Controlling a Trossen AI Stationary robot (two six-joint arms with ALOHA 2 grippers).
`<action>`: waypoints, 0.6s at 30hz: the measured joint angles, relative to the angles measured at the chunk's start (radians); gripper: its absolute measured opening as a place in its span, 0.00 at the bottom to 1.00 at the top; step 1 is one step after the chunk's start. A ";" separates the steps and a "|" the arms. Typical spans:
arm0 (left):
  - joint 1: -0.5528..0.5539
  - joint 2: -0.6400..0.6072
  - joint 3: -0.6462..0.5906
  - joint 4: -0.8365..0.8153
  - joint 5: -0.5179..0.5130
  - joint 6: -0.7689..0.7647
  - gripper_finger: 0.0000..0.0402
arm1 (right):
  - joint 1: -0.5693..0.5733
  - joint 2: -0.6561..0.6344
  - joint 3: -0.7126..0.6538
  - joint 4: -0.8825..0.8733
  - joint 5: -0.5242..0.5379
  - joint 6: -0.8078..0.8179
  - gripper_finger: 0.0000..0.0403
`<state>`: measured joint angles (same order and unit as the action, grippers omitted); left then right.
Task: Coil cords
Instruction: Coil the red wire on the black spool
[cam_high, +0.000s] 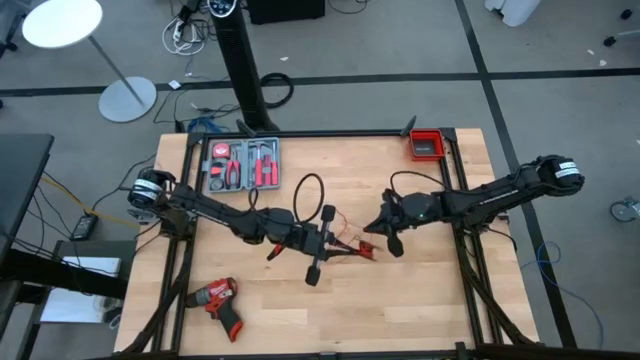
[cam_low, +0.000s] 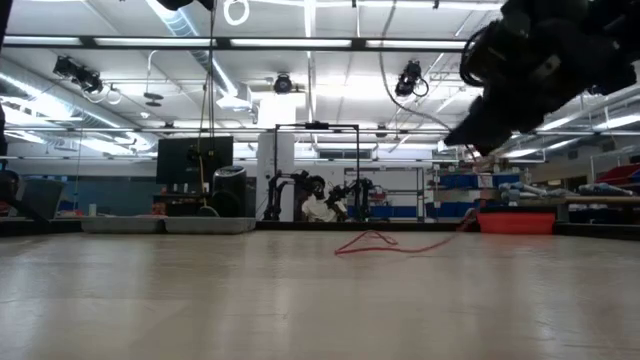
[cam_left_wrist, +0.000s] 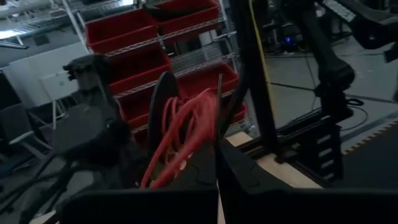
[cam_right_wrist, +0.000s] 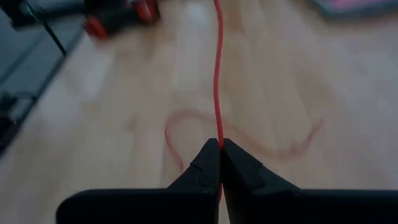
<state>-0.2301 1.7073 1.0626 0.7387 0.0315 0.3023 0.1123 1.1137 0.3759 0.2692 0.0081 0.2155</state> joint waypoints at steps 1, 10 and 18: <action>-0.002 0.000 0.000 -0.003 0.000 0.000 0.00 | 0.002 0.000 0.000 -0.038 -0.001 0.009 0.01; 0.005 0.000 0.000 -0.019 -0.003 -0.020 0.00 | 0.018 0.000 0.000 -0.455 -0.093 0.246 0.01; 0.013 0.000 0.023 -0.026 0.008 -0.011 0.00 | 0.010 0.000 0.000 -0.601 -0.135 0.300 0.04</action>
<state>-0.2174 1.7073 1.0851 0.7127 0.0395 0.2915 0.1219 1.1137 0.3756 -0.3321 -0.1268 0.5153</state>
